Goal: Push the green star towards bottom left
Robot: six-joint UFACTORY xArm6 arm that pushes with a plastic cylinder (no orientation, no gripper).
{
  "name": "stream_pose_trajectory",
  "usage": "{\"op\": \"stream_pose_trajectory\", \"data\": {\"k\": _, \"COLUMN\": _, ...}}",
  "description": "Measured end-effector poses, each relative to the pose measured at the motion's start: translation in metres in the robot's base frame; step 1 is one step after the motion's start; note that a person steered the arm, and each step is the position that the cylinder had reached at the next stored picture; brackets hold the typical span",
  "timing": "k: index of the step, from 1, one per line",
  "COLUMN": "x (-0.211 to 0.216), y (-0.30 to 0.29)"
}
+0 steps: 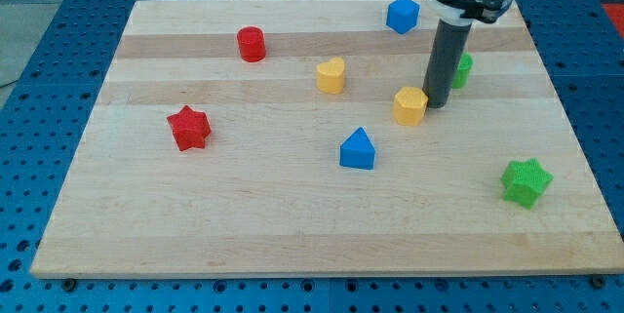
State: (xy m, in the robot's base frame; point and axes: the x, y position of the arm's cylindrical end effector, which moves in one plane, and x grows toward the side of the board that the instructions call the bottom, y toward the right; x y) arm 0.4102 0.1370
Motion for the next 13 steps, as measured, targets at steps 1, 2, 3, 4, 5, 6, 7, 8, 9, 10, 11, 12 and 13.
{"op": "stream_pose_trajectory", "data": {"k": 1, "x": 0.0, "y": 0.0}}
{"op": "stream_pose_trajectory", "data": {"k": 2, "x": -0.016, "y": 0.029}}
{"op": "stream_pose_trajectory", "data": {"k": 3, "x": -0.016, "y": 0.029}}
{"op": "stream_pose_trajectory", "data": {"k": 4, "x": -0.005, "y": 0.048}}
{"op": "stream_pose_trajectory", "data": {"k": 5, "x": 0.036, "y": 0.068}}
{"op": "stream_pose_trajectory", "data": {"k": 6, "x": 0.058, "y": 0.071}}
{"op": "stream_pose_trajectory", "data": {"k": 7, "x": 0.075, "y": 0.09}}
{"op": "stream_pose_trajectory", "data": {"k": 8, "x": 0.083, "y": 0.073}}
{"op": "stream_pose_trajectory", "data": {"k": 9, "x": 0.09, "y": 0.039}}
{"op": "stream_pose_trajectory", "data": {"k": 10, "x": 0.09, "y": 0.038}}
{"op": "stream_pose_trajectory", "data": {"k": 11, "x": 0.08, "y": 0.038}}
{"op": "stream_pose_trajectory", "data": {"k": 12, "x": 0.059, "y": 0.074}}
{"op": "stream_pose_trajectory", "data": {"k": 13, "x": 0.05, "y": 0.136}}
